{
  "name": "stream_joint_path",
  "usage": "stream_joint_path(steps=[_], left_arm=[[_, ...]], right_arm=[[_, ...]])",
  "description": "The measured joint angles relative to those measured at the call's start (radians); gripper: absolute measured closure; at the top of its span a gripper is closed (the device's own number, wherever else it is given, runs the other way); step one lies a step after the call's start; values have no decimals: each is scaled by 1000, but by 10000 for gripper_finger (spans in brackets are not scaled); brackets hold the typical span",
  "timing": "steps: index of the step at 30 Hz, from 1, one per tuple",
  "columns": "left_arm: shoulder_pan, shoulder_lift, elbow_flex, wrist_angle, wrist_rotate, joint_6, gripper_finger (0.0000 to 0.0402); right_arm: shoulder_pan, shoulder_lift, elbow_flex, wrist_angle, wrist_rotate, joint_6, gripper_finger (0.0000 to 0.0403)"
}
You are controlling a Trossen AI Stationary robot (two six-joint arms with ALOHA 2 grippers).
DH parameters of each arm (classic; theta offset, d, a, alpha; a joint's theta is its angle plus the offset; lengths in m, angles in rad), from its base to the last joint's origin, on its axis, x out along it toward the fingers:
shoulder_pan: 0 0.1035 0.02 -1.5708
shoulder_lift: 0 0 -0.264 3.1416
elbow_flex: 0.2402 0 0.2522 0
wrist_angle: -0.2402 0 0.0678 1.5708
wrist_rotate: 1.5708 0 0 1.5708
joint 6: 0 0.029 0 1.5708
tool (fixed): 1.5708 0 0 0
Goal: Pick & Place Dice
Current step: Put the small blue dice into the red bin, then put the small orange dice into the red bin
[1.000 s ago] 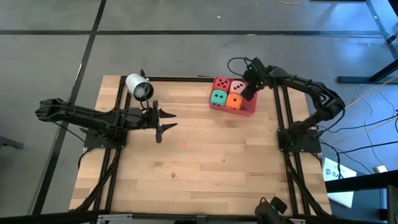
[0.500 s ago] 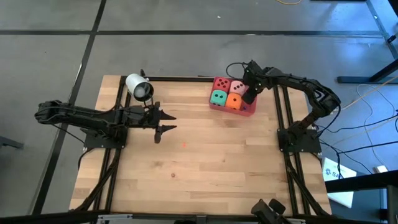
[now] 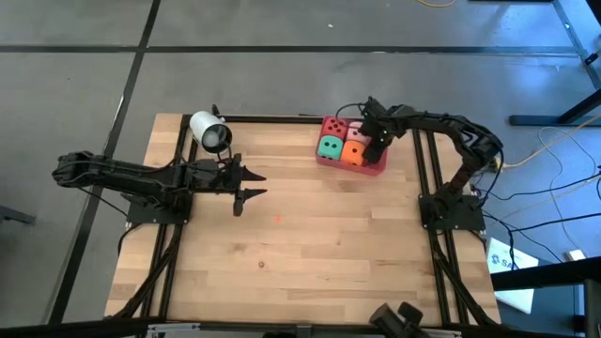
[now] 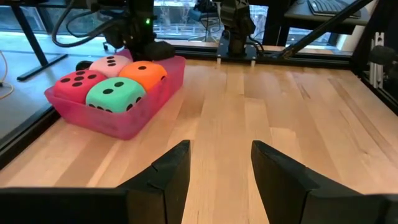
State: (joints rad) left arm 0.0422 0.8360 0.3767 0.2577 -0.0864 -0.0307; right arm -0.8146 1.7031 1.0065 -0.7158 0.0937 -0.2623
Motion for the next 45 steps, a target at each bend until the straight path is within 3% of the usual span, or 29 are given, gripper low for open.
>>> stream_joint_path(steps=[32, 45], left_arm=[[0, 0, 0, 0, -2, 0, 249], [0, 0, 0, -1, -2, 0, 249]], right_arm=[[25, 9, 0, -67, -8, -94, 325], [25, 9, 0, -65, -4, -97, 237]])
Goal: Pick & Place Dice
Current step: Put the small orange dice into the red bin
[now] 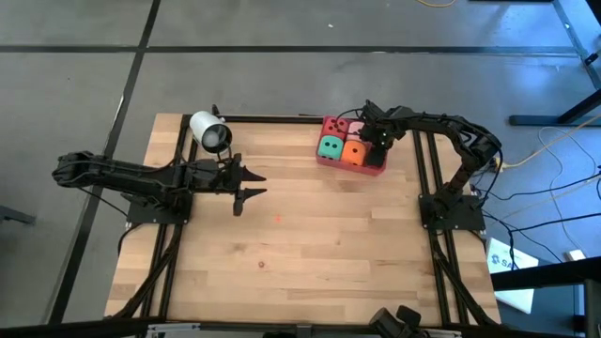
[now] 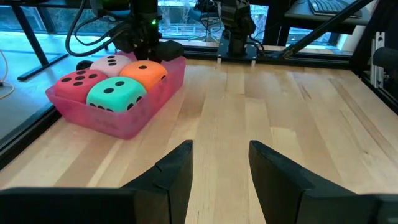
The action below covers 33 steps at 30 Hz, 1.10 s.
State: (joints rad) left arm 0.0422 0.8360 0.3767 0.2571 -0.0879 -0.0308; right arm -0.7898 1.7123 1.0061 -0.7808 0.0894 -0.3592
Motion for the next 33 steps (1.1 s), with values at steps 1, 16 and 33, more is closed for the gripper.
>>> stream_joint_path(steps=[1, 16, 33], left_arm=[[0, 0, 0, 0, 0, 0, 249], [0, 0, 0, -3, -9, 49, 254], [-5, 0, 0, -157, -5, -90, 252]], right_arm=[[0, 0, 0, 2, 0, 0, 232], [9, -136, 39, -52, 47, 86, 225], [237, -628, 26, 221, -263, 390, 225]])
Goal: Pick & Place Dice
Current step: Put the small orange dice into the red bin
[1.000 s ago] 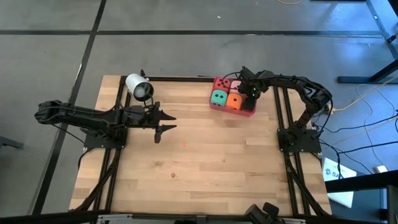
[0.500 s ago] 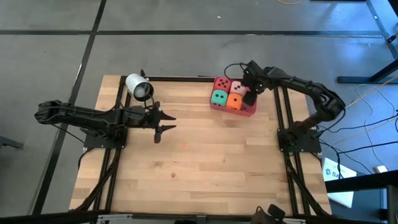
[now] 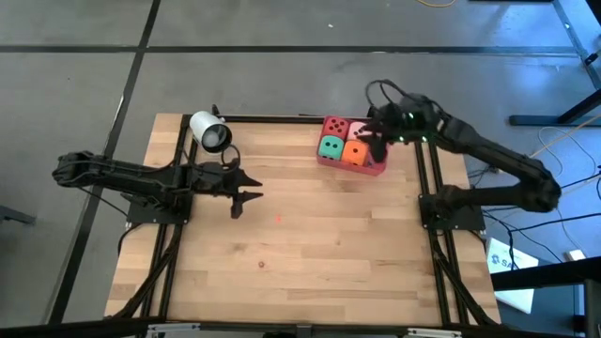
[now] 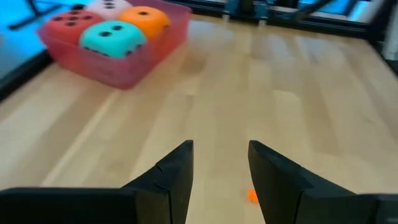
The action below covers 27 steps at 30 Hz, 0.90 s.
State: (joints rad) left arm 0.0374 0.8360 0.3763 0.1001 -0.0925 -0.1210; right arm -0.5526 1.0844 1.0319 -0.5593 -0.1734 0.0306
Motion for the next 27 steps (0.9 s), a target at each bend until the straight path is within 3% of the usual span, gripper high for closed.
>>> stream_joint_path(steps=[6, 13, 20, 27], left_arm=[[-31, 0, 0, -2, 41, -23, 254], [-81, 10, 0, -10, 41, -57, 252], [-156, 87, 0, 1, 35, -128, 254], [-213, 240, 0, 101, 6, -148, 252]], right_arm=[[204, -160, -140, 217, 7, 116, 225], [442, -247, -411, 540, 178, 180, 225], [658, -205, -640, 943, 286, 198, 225], [869, -41, -710, 1204, 467, 127, 225]])
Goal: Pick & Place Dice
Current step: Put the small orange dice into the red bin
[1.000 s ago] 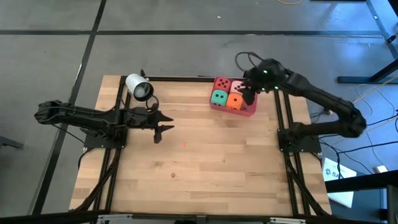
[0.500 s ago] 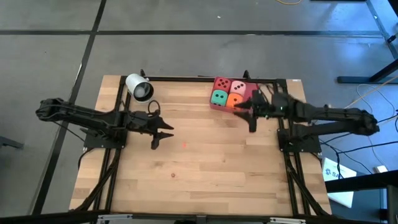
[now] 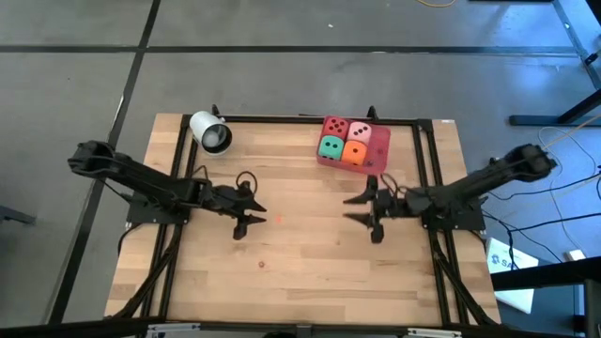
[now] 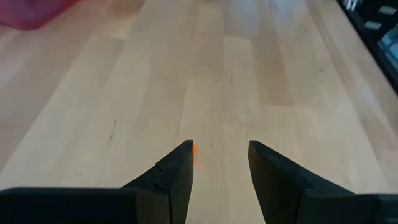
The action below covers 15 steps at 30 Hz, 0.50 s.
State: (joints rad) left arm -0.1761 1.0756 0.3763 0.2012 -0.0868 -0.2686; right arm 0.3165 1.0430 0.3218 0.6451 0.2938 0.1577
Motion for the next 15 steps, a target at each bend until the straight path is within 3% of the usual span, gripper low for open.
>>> stream_joint_path(steps=[10, 15], left_arm=[[-4, 179, 0, 68, -34, 90, 256], [10, 250, 0, 113, -33, 147, 256]], right_arm=[[169, 410, 0, 426, 261, 8, 225], [178, 604, 11, 628, 294, 59, 225]])
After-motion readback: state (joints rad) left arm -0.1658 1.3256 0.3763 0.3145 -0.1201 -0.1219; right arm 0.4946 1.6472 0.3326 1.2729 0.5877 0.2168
